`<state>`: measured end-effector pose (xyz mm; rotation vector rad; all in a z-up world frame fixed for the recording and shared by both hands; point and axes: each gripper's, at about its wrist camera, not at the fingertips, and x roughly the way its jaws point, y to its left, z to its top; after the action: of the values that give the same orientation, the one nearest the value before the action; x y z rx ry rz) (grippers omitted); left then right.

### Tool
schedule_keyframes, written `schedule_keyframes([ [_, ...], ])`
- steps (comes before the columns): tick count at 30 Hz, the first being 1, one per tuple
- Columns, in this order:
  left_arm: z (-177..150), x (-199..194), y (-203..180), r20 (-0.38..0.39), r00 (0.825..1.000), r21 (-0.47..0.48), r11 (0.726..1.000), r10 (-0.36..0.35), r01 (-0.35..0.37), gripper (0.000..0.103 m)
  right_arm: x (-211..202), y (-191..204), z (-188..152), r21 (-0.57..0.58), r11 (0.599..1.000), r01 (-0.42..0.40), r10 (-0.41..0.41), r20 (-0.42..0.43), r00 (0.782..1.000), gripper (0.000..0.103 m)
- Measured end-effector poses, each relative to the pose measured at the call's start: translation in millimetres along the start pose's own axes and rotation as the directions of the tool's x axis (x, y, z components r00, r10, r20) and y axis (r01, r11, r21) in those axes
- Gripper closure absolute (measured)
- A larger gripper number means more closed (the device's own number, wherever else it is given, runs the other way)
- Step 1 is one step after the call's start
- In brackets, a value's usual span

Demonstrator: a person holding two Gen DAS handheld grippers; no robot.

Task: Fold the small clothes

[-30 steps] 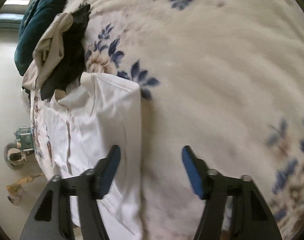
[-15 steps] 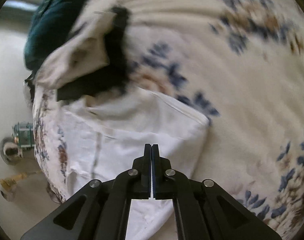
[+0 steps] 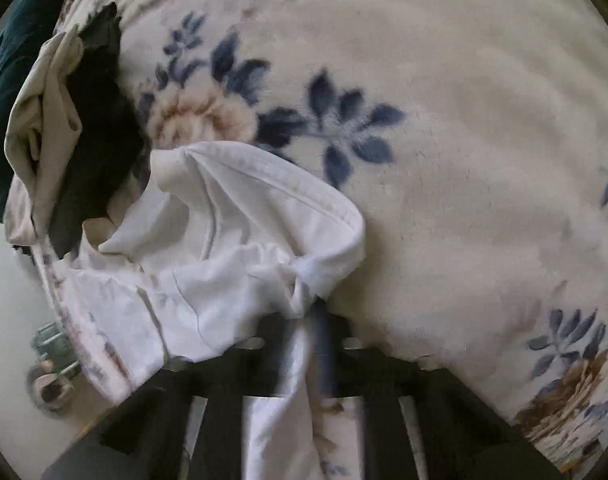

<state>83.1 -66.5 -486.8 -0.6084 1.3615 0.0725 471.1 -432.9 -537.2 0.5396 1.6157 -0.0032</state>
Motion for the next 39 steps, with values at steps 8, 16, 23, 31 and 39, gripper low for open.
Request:
schedule_keyframes([
  [8,13.8,-30.3,32.7,0.024,0.999,-0.054,0.998,-0.026,0.027,0.102,-49.4,105.2,-20.9,-0.155,0.988,-0.004,0.016,0.081,0.997,0.1],
  [16,44.7,-47.4,102.2,0.067,0.998,-0.127,0.992,0.019,-0.01,0.102,-19.7,258.6,-40.6,-0.324,0.945,0.053,-0.026,0.088,0.996,0.101],
  [23,63.0,-14.0,163.6,0.015,1.0,-0.18,0.984,0.017,-0.014,0.102,64.7,340.0,-55.6,-0.397,0.898,0.188,-0.161,0.102,0.982,0.101],
  [31,69.2,23.9,207.1,-0.082,0.996,-0.182,0.983,-0.019,0.004,0.102,127.3,364.2,-63.7,-0.393,0.876,0.28,-0.269,0.085,0.959,0.1],
  [39,64.5,30.1,237.9,-0.187,0.975,-0.198,0.977,-0.122,0.084,0.089,84.0,329.7,-97.4,-0.336,0.941,0.05,-0.066,-0.036,0.997,0.046],
])
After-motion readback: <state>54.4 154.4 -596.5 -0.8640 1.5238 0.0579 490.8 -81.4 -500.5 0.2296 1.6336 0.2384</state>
